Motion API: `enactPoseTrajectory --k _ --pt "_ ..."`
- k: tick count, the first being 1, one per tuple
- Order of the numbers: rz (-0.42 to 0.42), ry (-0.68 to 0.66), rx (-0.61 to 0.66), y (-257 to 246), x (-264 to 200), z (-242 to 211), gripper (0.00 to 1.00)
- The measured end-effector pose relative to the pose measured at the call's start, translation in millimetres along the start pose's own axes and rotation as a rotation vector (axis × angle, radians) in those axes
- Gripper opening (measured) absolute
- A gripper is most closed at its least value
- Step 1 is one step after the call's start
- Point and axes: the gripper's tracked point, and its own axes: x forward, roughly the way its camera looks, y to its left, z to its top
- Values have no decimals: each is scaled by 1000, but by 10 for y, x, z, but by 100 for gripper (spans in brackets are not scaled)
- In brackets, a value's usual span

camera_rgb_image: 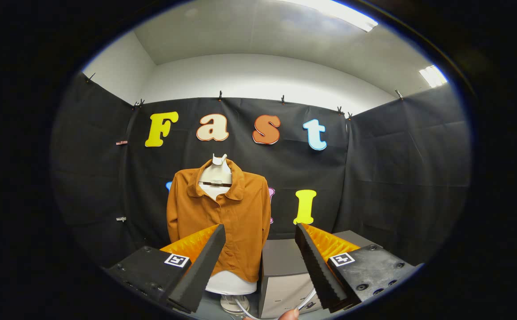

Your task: Iron the clothes twice with a garment steamer, once on the left side and once on the right side.

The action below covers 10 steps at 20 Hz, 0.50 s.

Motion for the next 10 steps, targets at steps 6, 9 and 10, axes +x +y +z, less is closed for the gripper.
enactPoseTrajectory --k 6,9,10 --pt "8 9 1 29 42 -103 99" --pt "16 12 -13 4 85 -205 99" --pt "14 16 -21 -32 117 -241 99"
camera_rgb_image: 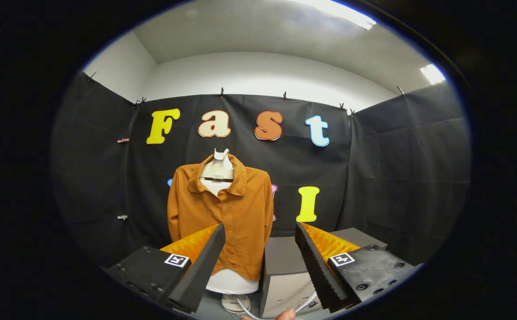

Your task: Iron the clothes twice with a garment steamer, once on the left side and once on the right side.

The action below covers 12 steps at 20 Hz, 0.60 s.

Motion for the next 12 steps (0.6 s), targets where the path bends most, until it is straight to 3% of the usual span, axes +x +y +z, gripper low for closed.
enactPoseTrajectory --k 5,12 --pt "-10 21 40 -343 304 -110 99" --pt "-36 156 89 -1001 998 -538 99"
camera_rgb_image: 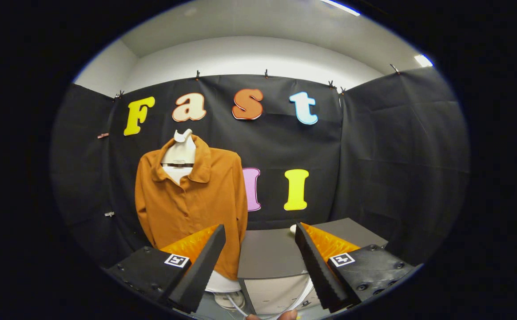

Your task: Iron the clothes twice with a garment steamer, once on the left side and once on the right side.

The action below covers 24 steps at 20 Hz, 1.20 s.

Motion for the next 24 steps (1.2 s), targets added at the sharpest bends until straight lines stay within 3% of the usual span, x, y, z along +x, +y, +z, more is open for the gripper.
enactPoseTrajectory --k 7,15,20,24 --pt "-43 229 40 -659 754 -582 99" --pt "-102 475 -24 -1371 1571 -1279 99" --pt "-66 670 129 -1491 1885 -1800 99" --pt "-35 779 169 -1496 2016 -2094 99"
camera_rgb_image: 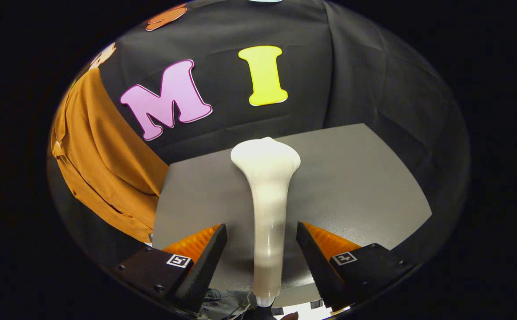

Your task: Iron the clothes twice with a garment steamer, once on the left side and once on the right side.

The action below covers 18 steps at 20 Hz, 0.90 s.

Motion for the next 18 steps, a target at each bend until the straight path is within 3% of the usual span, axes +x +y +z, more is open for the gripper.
enactPoseTrajectory --k 2,3,6,8,10,18 --pt "-7 45 15 -49 120 -98 84" --pt "-36 77 -2 -143 165 -169 73" --pt "2 34 -4 -97 57 -53 38" --pt "28 -14 4 -91 166 -60 32" --pt "28 -80 6 -83 94 4 32" --pt "-70 -422 -48 61 -817 164 31"
